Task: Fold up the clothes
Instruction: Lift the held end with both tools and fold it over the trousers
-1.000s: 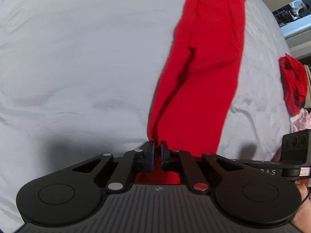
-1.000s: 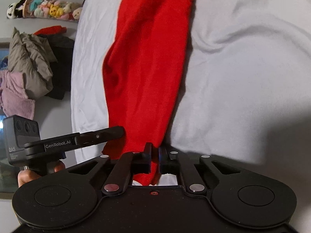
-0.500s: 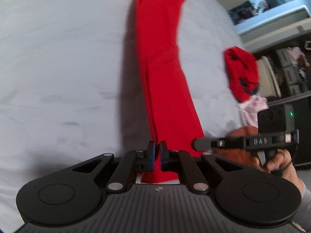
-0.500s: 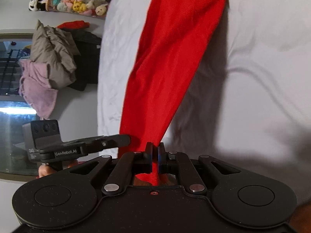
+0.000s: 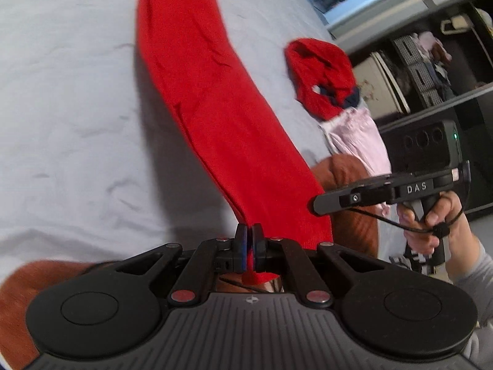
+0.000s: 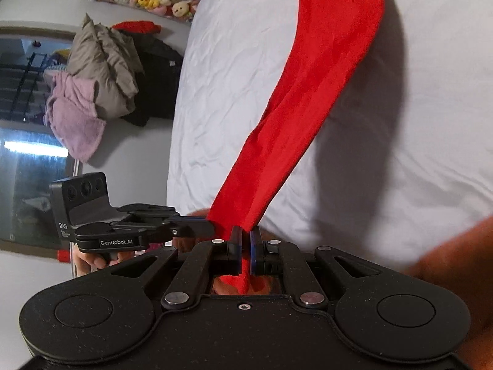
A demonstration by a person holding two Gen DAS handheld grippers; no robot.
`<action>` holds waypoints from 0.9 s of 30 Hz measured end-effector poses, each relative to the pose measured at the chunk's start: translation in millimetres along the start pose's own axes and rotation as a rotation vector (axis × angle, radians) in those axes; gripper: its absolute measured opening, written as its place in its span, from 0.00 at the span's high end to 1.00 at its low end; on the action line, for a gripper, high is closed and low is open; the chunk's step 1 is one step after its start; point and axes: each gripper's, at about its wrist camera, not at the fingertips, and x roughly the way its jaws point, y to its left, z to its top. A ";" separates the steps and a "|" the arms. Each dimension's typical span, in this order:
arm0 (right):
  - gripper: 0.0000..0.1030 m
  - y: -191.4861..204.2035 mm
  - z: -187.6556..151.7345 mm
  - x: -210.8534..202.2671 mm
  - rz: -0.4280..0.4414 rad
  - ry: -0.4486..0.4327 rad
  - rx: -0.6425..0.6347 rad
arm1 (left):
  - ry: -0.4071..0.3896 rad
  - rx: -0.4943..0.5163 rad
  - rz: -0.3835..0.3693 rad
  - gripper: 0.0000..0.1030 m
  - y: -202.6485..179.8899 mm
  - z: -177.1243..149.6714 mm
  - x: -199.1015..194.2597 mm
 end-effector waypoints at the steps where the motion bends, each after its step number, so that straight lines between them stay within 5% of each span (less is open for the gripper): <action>1: 0.95 1.4 -5.6 -5.8 0.000 0.000 -0.007 | 0.001 0.007 -0.010 0.98 -5.5 -4.6 -0.4; 13: 0.95 20.0 -64.1 -69.4 0.091 -0.045 -0.065 | -0.088 0.014 -0.168 0.98 -43.3 -29.6 -23.3; 27: 0.96 -13.9 -15.4 -63.3 0.114 -0.126 0.044 | -0.156 -0.161 -0.182 0.98 -2.3 31.2 -6.0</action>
